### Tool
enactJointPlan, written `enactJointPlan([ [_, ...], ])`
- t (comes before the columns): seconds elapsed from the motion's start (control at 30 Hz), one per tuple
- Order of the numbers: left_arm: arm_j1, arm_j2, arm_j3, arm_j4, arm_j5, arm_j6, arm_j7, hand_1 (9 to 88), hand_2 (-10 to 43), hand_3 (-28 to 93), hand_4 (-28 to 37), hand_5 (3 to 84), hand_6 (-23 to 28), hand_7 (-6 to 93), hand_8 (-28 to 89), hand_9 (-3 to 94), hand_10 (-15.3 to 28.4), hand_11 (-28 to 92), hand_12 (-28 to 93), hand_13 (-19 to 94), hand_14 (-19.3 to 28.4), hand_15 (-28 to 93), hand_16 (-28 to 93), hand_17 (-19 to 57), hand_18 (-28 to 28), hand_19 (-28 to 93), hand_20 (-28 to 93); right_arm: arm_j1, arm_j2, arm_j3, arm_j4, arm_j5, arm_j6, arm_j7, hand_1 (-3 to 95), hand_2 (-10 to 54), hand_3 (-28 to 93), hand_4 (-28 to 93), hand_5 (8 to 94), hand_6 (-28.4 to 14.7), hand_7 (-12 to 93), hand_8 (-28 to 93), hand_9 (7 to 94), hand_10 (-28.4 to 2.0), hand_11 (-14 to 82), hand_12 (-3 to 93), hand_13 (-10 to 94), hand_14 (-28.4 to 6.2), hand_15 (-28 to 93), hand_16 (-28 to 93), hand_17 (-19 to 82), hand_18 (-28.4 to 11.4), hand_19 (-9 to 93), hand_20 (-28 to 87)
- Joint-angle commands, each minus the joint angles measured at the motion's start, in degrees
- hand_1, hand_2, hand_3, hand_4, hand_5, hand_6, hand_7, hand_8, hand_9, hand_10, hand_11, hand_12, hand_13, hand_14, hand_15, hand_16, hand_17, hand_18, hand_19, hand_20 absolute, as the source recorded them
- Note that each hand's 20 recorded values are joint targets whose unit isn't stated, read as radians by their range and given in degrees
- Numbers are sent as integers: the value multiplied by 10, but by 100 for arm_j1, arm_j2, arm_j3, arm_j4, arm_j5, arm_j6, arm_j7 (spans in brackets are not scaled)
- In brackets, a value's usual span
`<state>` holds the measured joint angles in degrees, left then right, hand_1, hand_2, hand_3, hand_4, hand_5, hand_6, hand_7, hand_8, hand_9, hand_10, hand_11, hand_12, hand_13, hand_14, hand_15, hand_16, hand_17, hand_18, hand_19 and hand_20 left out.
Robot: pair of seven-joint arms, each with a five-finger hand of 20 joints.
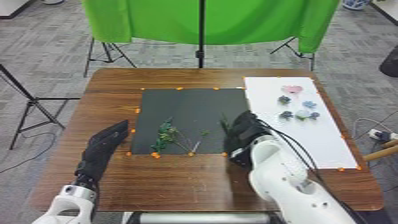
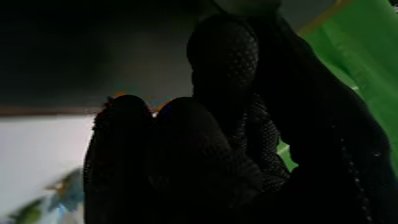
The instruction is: Arrange flowers
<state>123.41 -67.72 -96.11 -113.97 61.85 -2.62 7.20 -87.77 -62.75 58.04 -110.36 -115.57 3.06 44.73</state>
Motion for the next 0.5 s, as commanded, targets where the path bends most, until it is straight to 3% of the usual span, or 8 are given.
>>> enactJointPlan([
  [0.03,45,-10,-4,3,68,-140,-80,288,-76,640,-170,416,43,108,-53,323,106,85,159,248,147,100,56,22,126,11,192,-46,-139,-121,51,-136,287,-52,589,-72,494,-10,798,-35,366,210,914,-105,484,244,937,-22,668,232,748,-89,932,576],
  [0.5,50,-45,-20,1,105,-168,-102,293,-88,642,-167,401,36,104,-53,319,104,85,158,244,148,102,57,15,130,18,193,-143,-91,-58,28,-210,207,-197,529,-95,449,-17,789,-42,372,173,900,-112,482,242,937,-24,650,242,738,-88,932,561],
])
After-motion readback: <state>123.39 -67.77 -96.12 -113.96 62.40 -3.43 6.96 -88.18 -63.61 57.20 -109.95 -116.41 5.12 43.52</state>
